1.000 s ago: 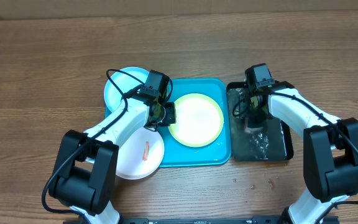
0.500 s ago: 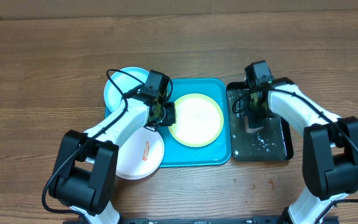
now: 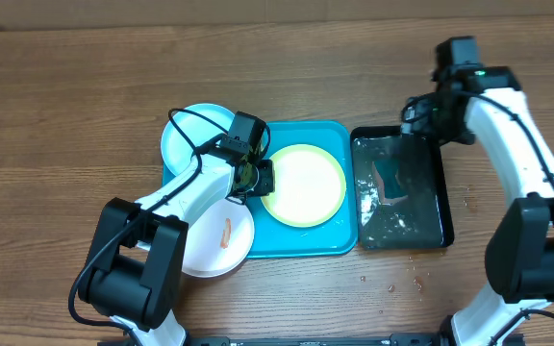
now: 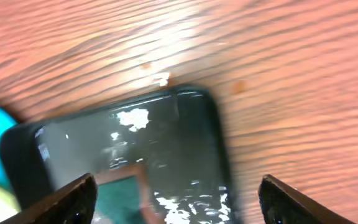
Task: Clean dirty plates on tray and stack at the side
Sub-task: 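Release sponge in black tray and raise right gripper away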
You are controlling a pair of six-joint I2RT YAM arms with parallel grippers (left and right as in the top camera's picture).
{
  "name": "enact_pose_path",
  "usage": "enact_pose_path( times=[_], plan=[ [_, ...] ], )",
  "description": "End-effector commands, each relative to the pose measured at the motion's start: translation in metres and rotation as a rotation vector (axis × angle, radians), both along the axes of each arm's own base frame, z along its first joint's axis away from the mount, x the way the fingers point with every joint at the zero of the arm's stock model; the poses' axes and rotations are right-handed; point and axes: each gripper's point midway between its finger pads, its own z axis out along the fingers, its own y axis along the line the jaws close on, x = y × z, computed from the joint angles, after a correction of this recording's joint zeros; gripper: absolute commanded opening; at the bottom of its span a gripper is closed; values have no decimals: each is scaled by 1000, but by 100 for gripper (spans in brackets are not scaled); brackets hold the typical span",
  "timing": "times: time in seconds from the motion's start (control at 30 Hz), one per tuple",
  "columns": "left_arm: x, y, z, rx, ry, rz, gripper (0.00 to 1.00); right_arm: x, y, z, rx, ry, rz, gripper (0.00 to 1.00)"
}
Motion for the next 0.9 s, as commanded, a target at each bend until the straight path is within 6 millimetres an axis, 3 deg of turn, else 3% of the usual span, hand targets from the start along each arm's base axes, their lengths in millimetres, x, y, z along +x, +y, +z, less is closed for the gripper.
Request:
enact_pose_path(
  times=[0.0,0.13,0.2,0.3,0.37,0.53,0.87],
  plan=[
    [-3,3,-8,21,14,12,24,1,-38,8,-4,-18,-91,86],
    [-3,3,-11,19,22,31,24,-11,-83,7,-2,2,-204,100],
    [-4,3,-13,21,27,32,19,-18,-100,7,-1,12,-248,100],
    [-2,3,-12,19,22,33,4,-24,-123,7,0,12,-306,100],
    [2,1,-8,14,10,32,4,-28,-133,7,4,11,-335,100],
    [22,0,13,21,-64,41,4,-30,-141,7,14,5,-355,100],
    [66,5,83,49,-225,14,4,-25,-142,8,10,-17,-355,100]
  ],
)
